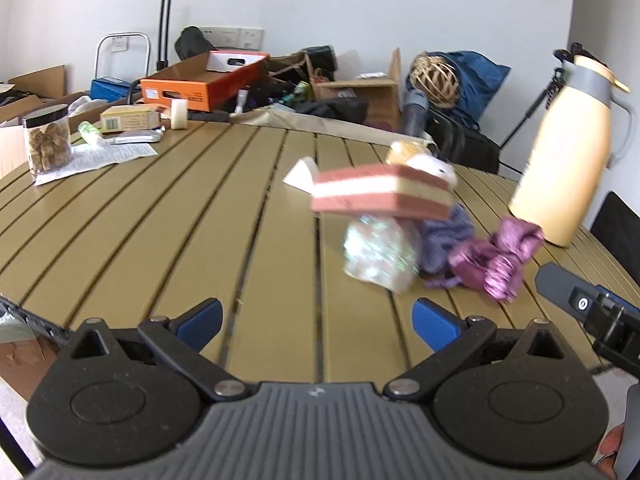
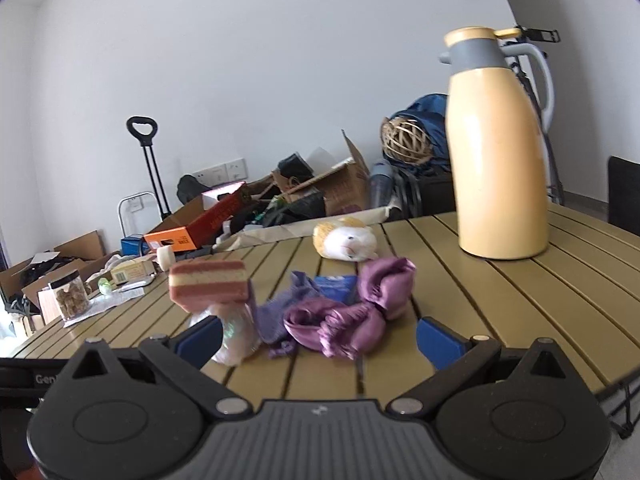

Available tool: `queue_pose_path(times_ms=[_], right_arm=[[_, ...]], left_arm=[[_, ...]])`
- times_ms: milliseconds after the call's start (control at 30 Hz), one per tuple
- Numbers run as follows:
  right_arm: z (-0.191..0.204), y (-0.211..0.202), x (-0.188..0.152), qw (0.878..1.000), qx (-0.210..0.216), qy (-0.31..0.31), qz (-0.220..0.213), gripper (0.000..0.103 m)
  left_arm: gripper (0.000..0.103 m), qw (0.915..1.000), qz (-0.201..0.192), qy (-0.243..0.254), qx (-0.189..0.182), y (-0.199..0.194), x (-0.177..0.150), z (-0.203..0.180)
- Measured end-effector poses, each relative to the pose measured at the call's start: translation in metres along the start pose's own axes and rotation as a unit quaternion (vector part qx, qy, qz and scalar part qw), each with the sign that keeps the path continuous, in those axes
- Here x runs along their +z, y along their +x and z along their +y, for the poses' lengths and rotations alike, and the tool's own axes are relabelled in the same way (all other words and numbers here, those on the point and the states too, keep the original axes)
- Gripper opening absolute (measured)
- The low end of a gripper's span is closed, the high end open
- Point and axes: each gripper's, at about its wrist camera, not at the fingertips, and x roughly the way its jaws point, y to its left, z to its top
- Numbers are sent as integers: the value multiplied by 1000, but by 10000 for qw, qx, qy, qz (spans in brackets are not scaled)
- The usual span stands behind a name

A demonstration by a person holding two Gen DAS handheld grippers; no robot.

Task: Collect trash
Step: 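Grasp the striped pink-and-cream sponge with the right tool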

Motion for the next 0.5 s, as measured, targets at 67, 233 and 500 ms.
queue_pose_path(times_ms=[67,233,500], right_arm=[[8,10,5,9999,116,-36,-33,103],[32,37,14,9992,354,-179,-82,103],[67,90,20,9980,473,-383,178,103]], left_arm=[[103,10000,-30,-27,61,5,5,8],[103,9997,-82,0,214,17,17,26],[103,9993,-85,-16,375,32,31,52]])
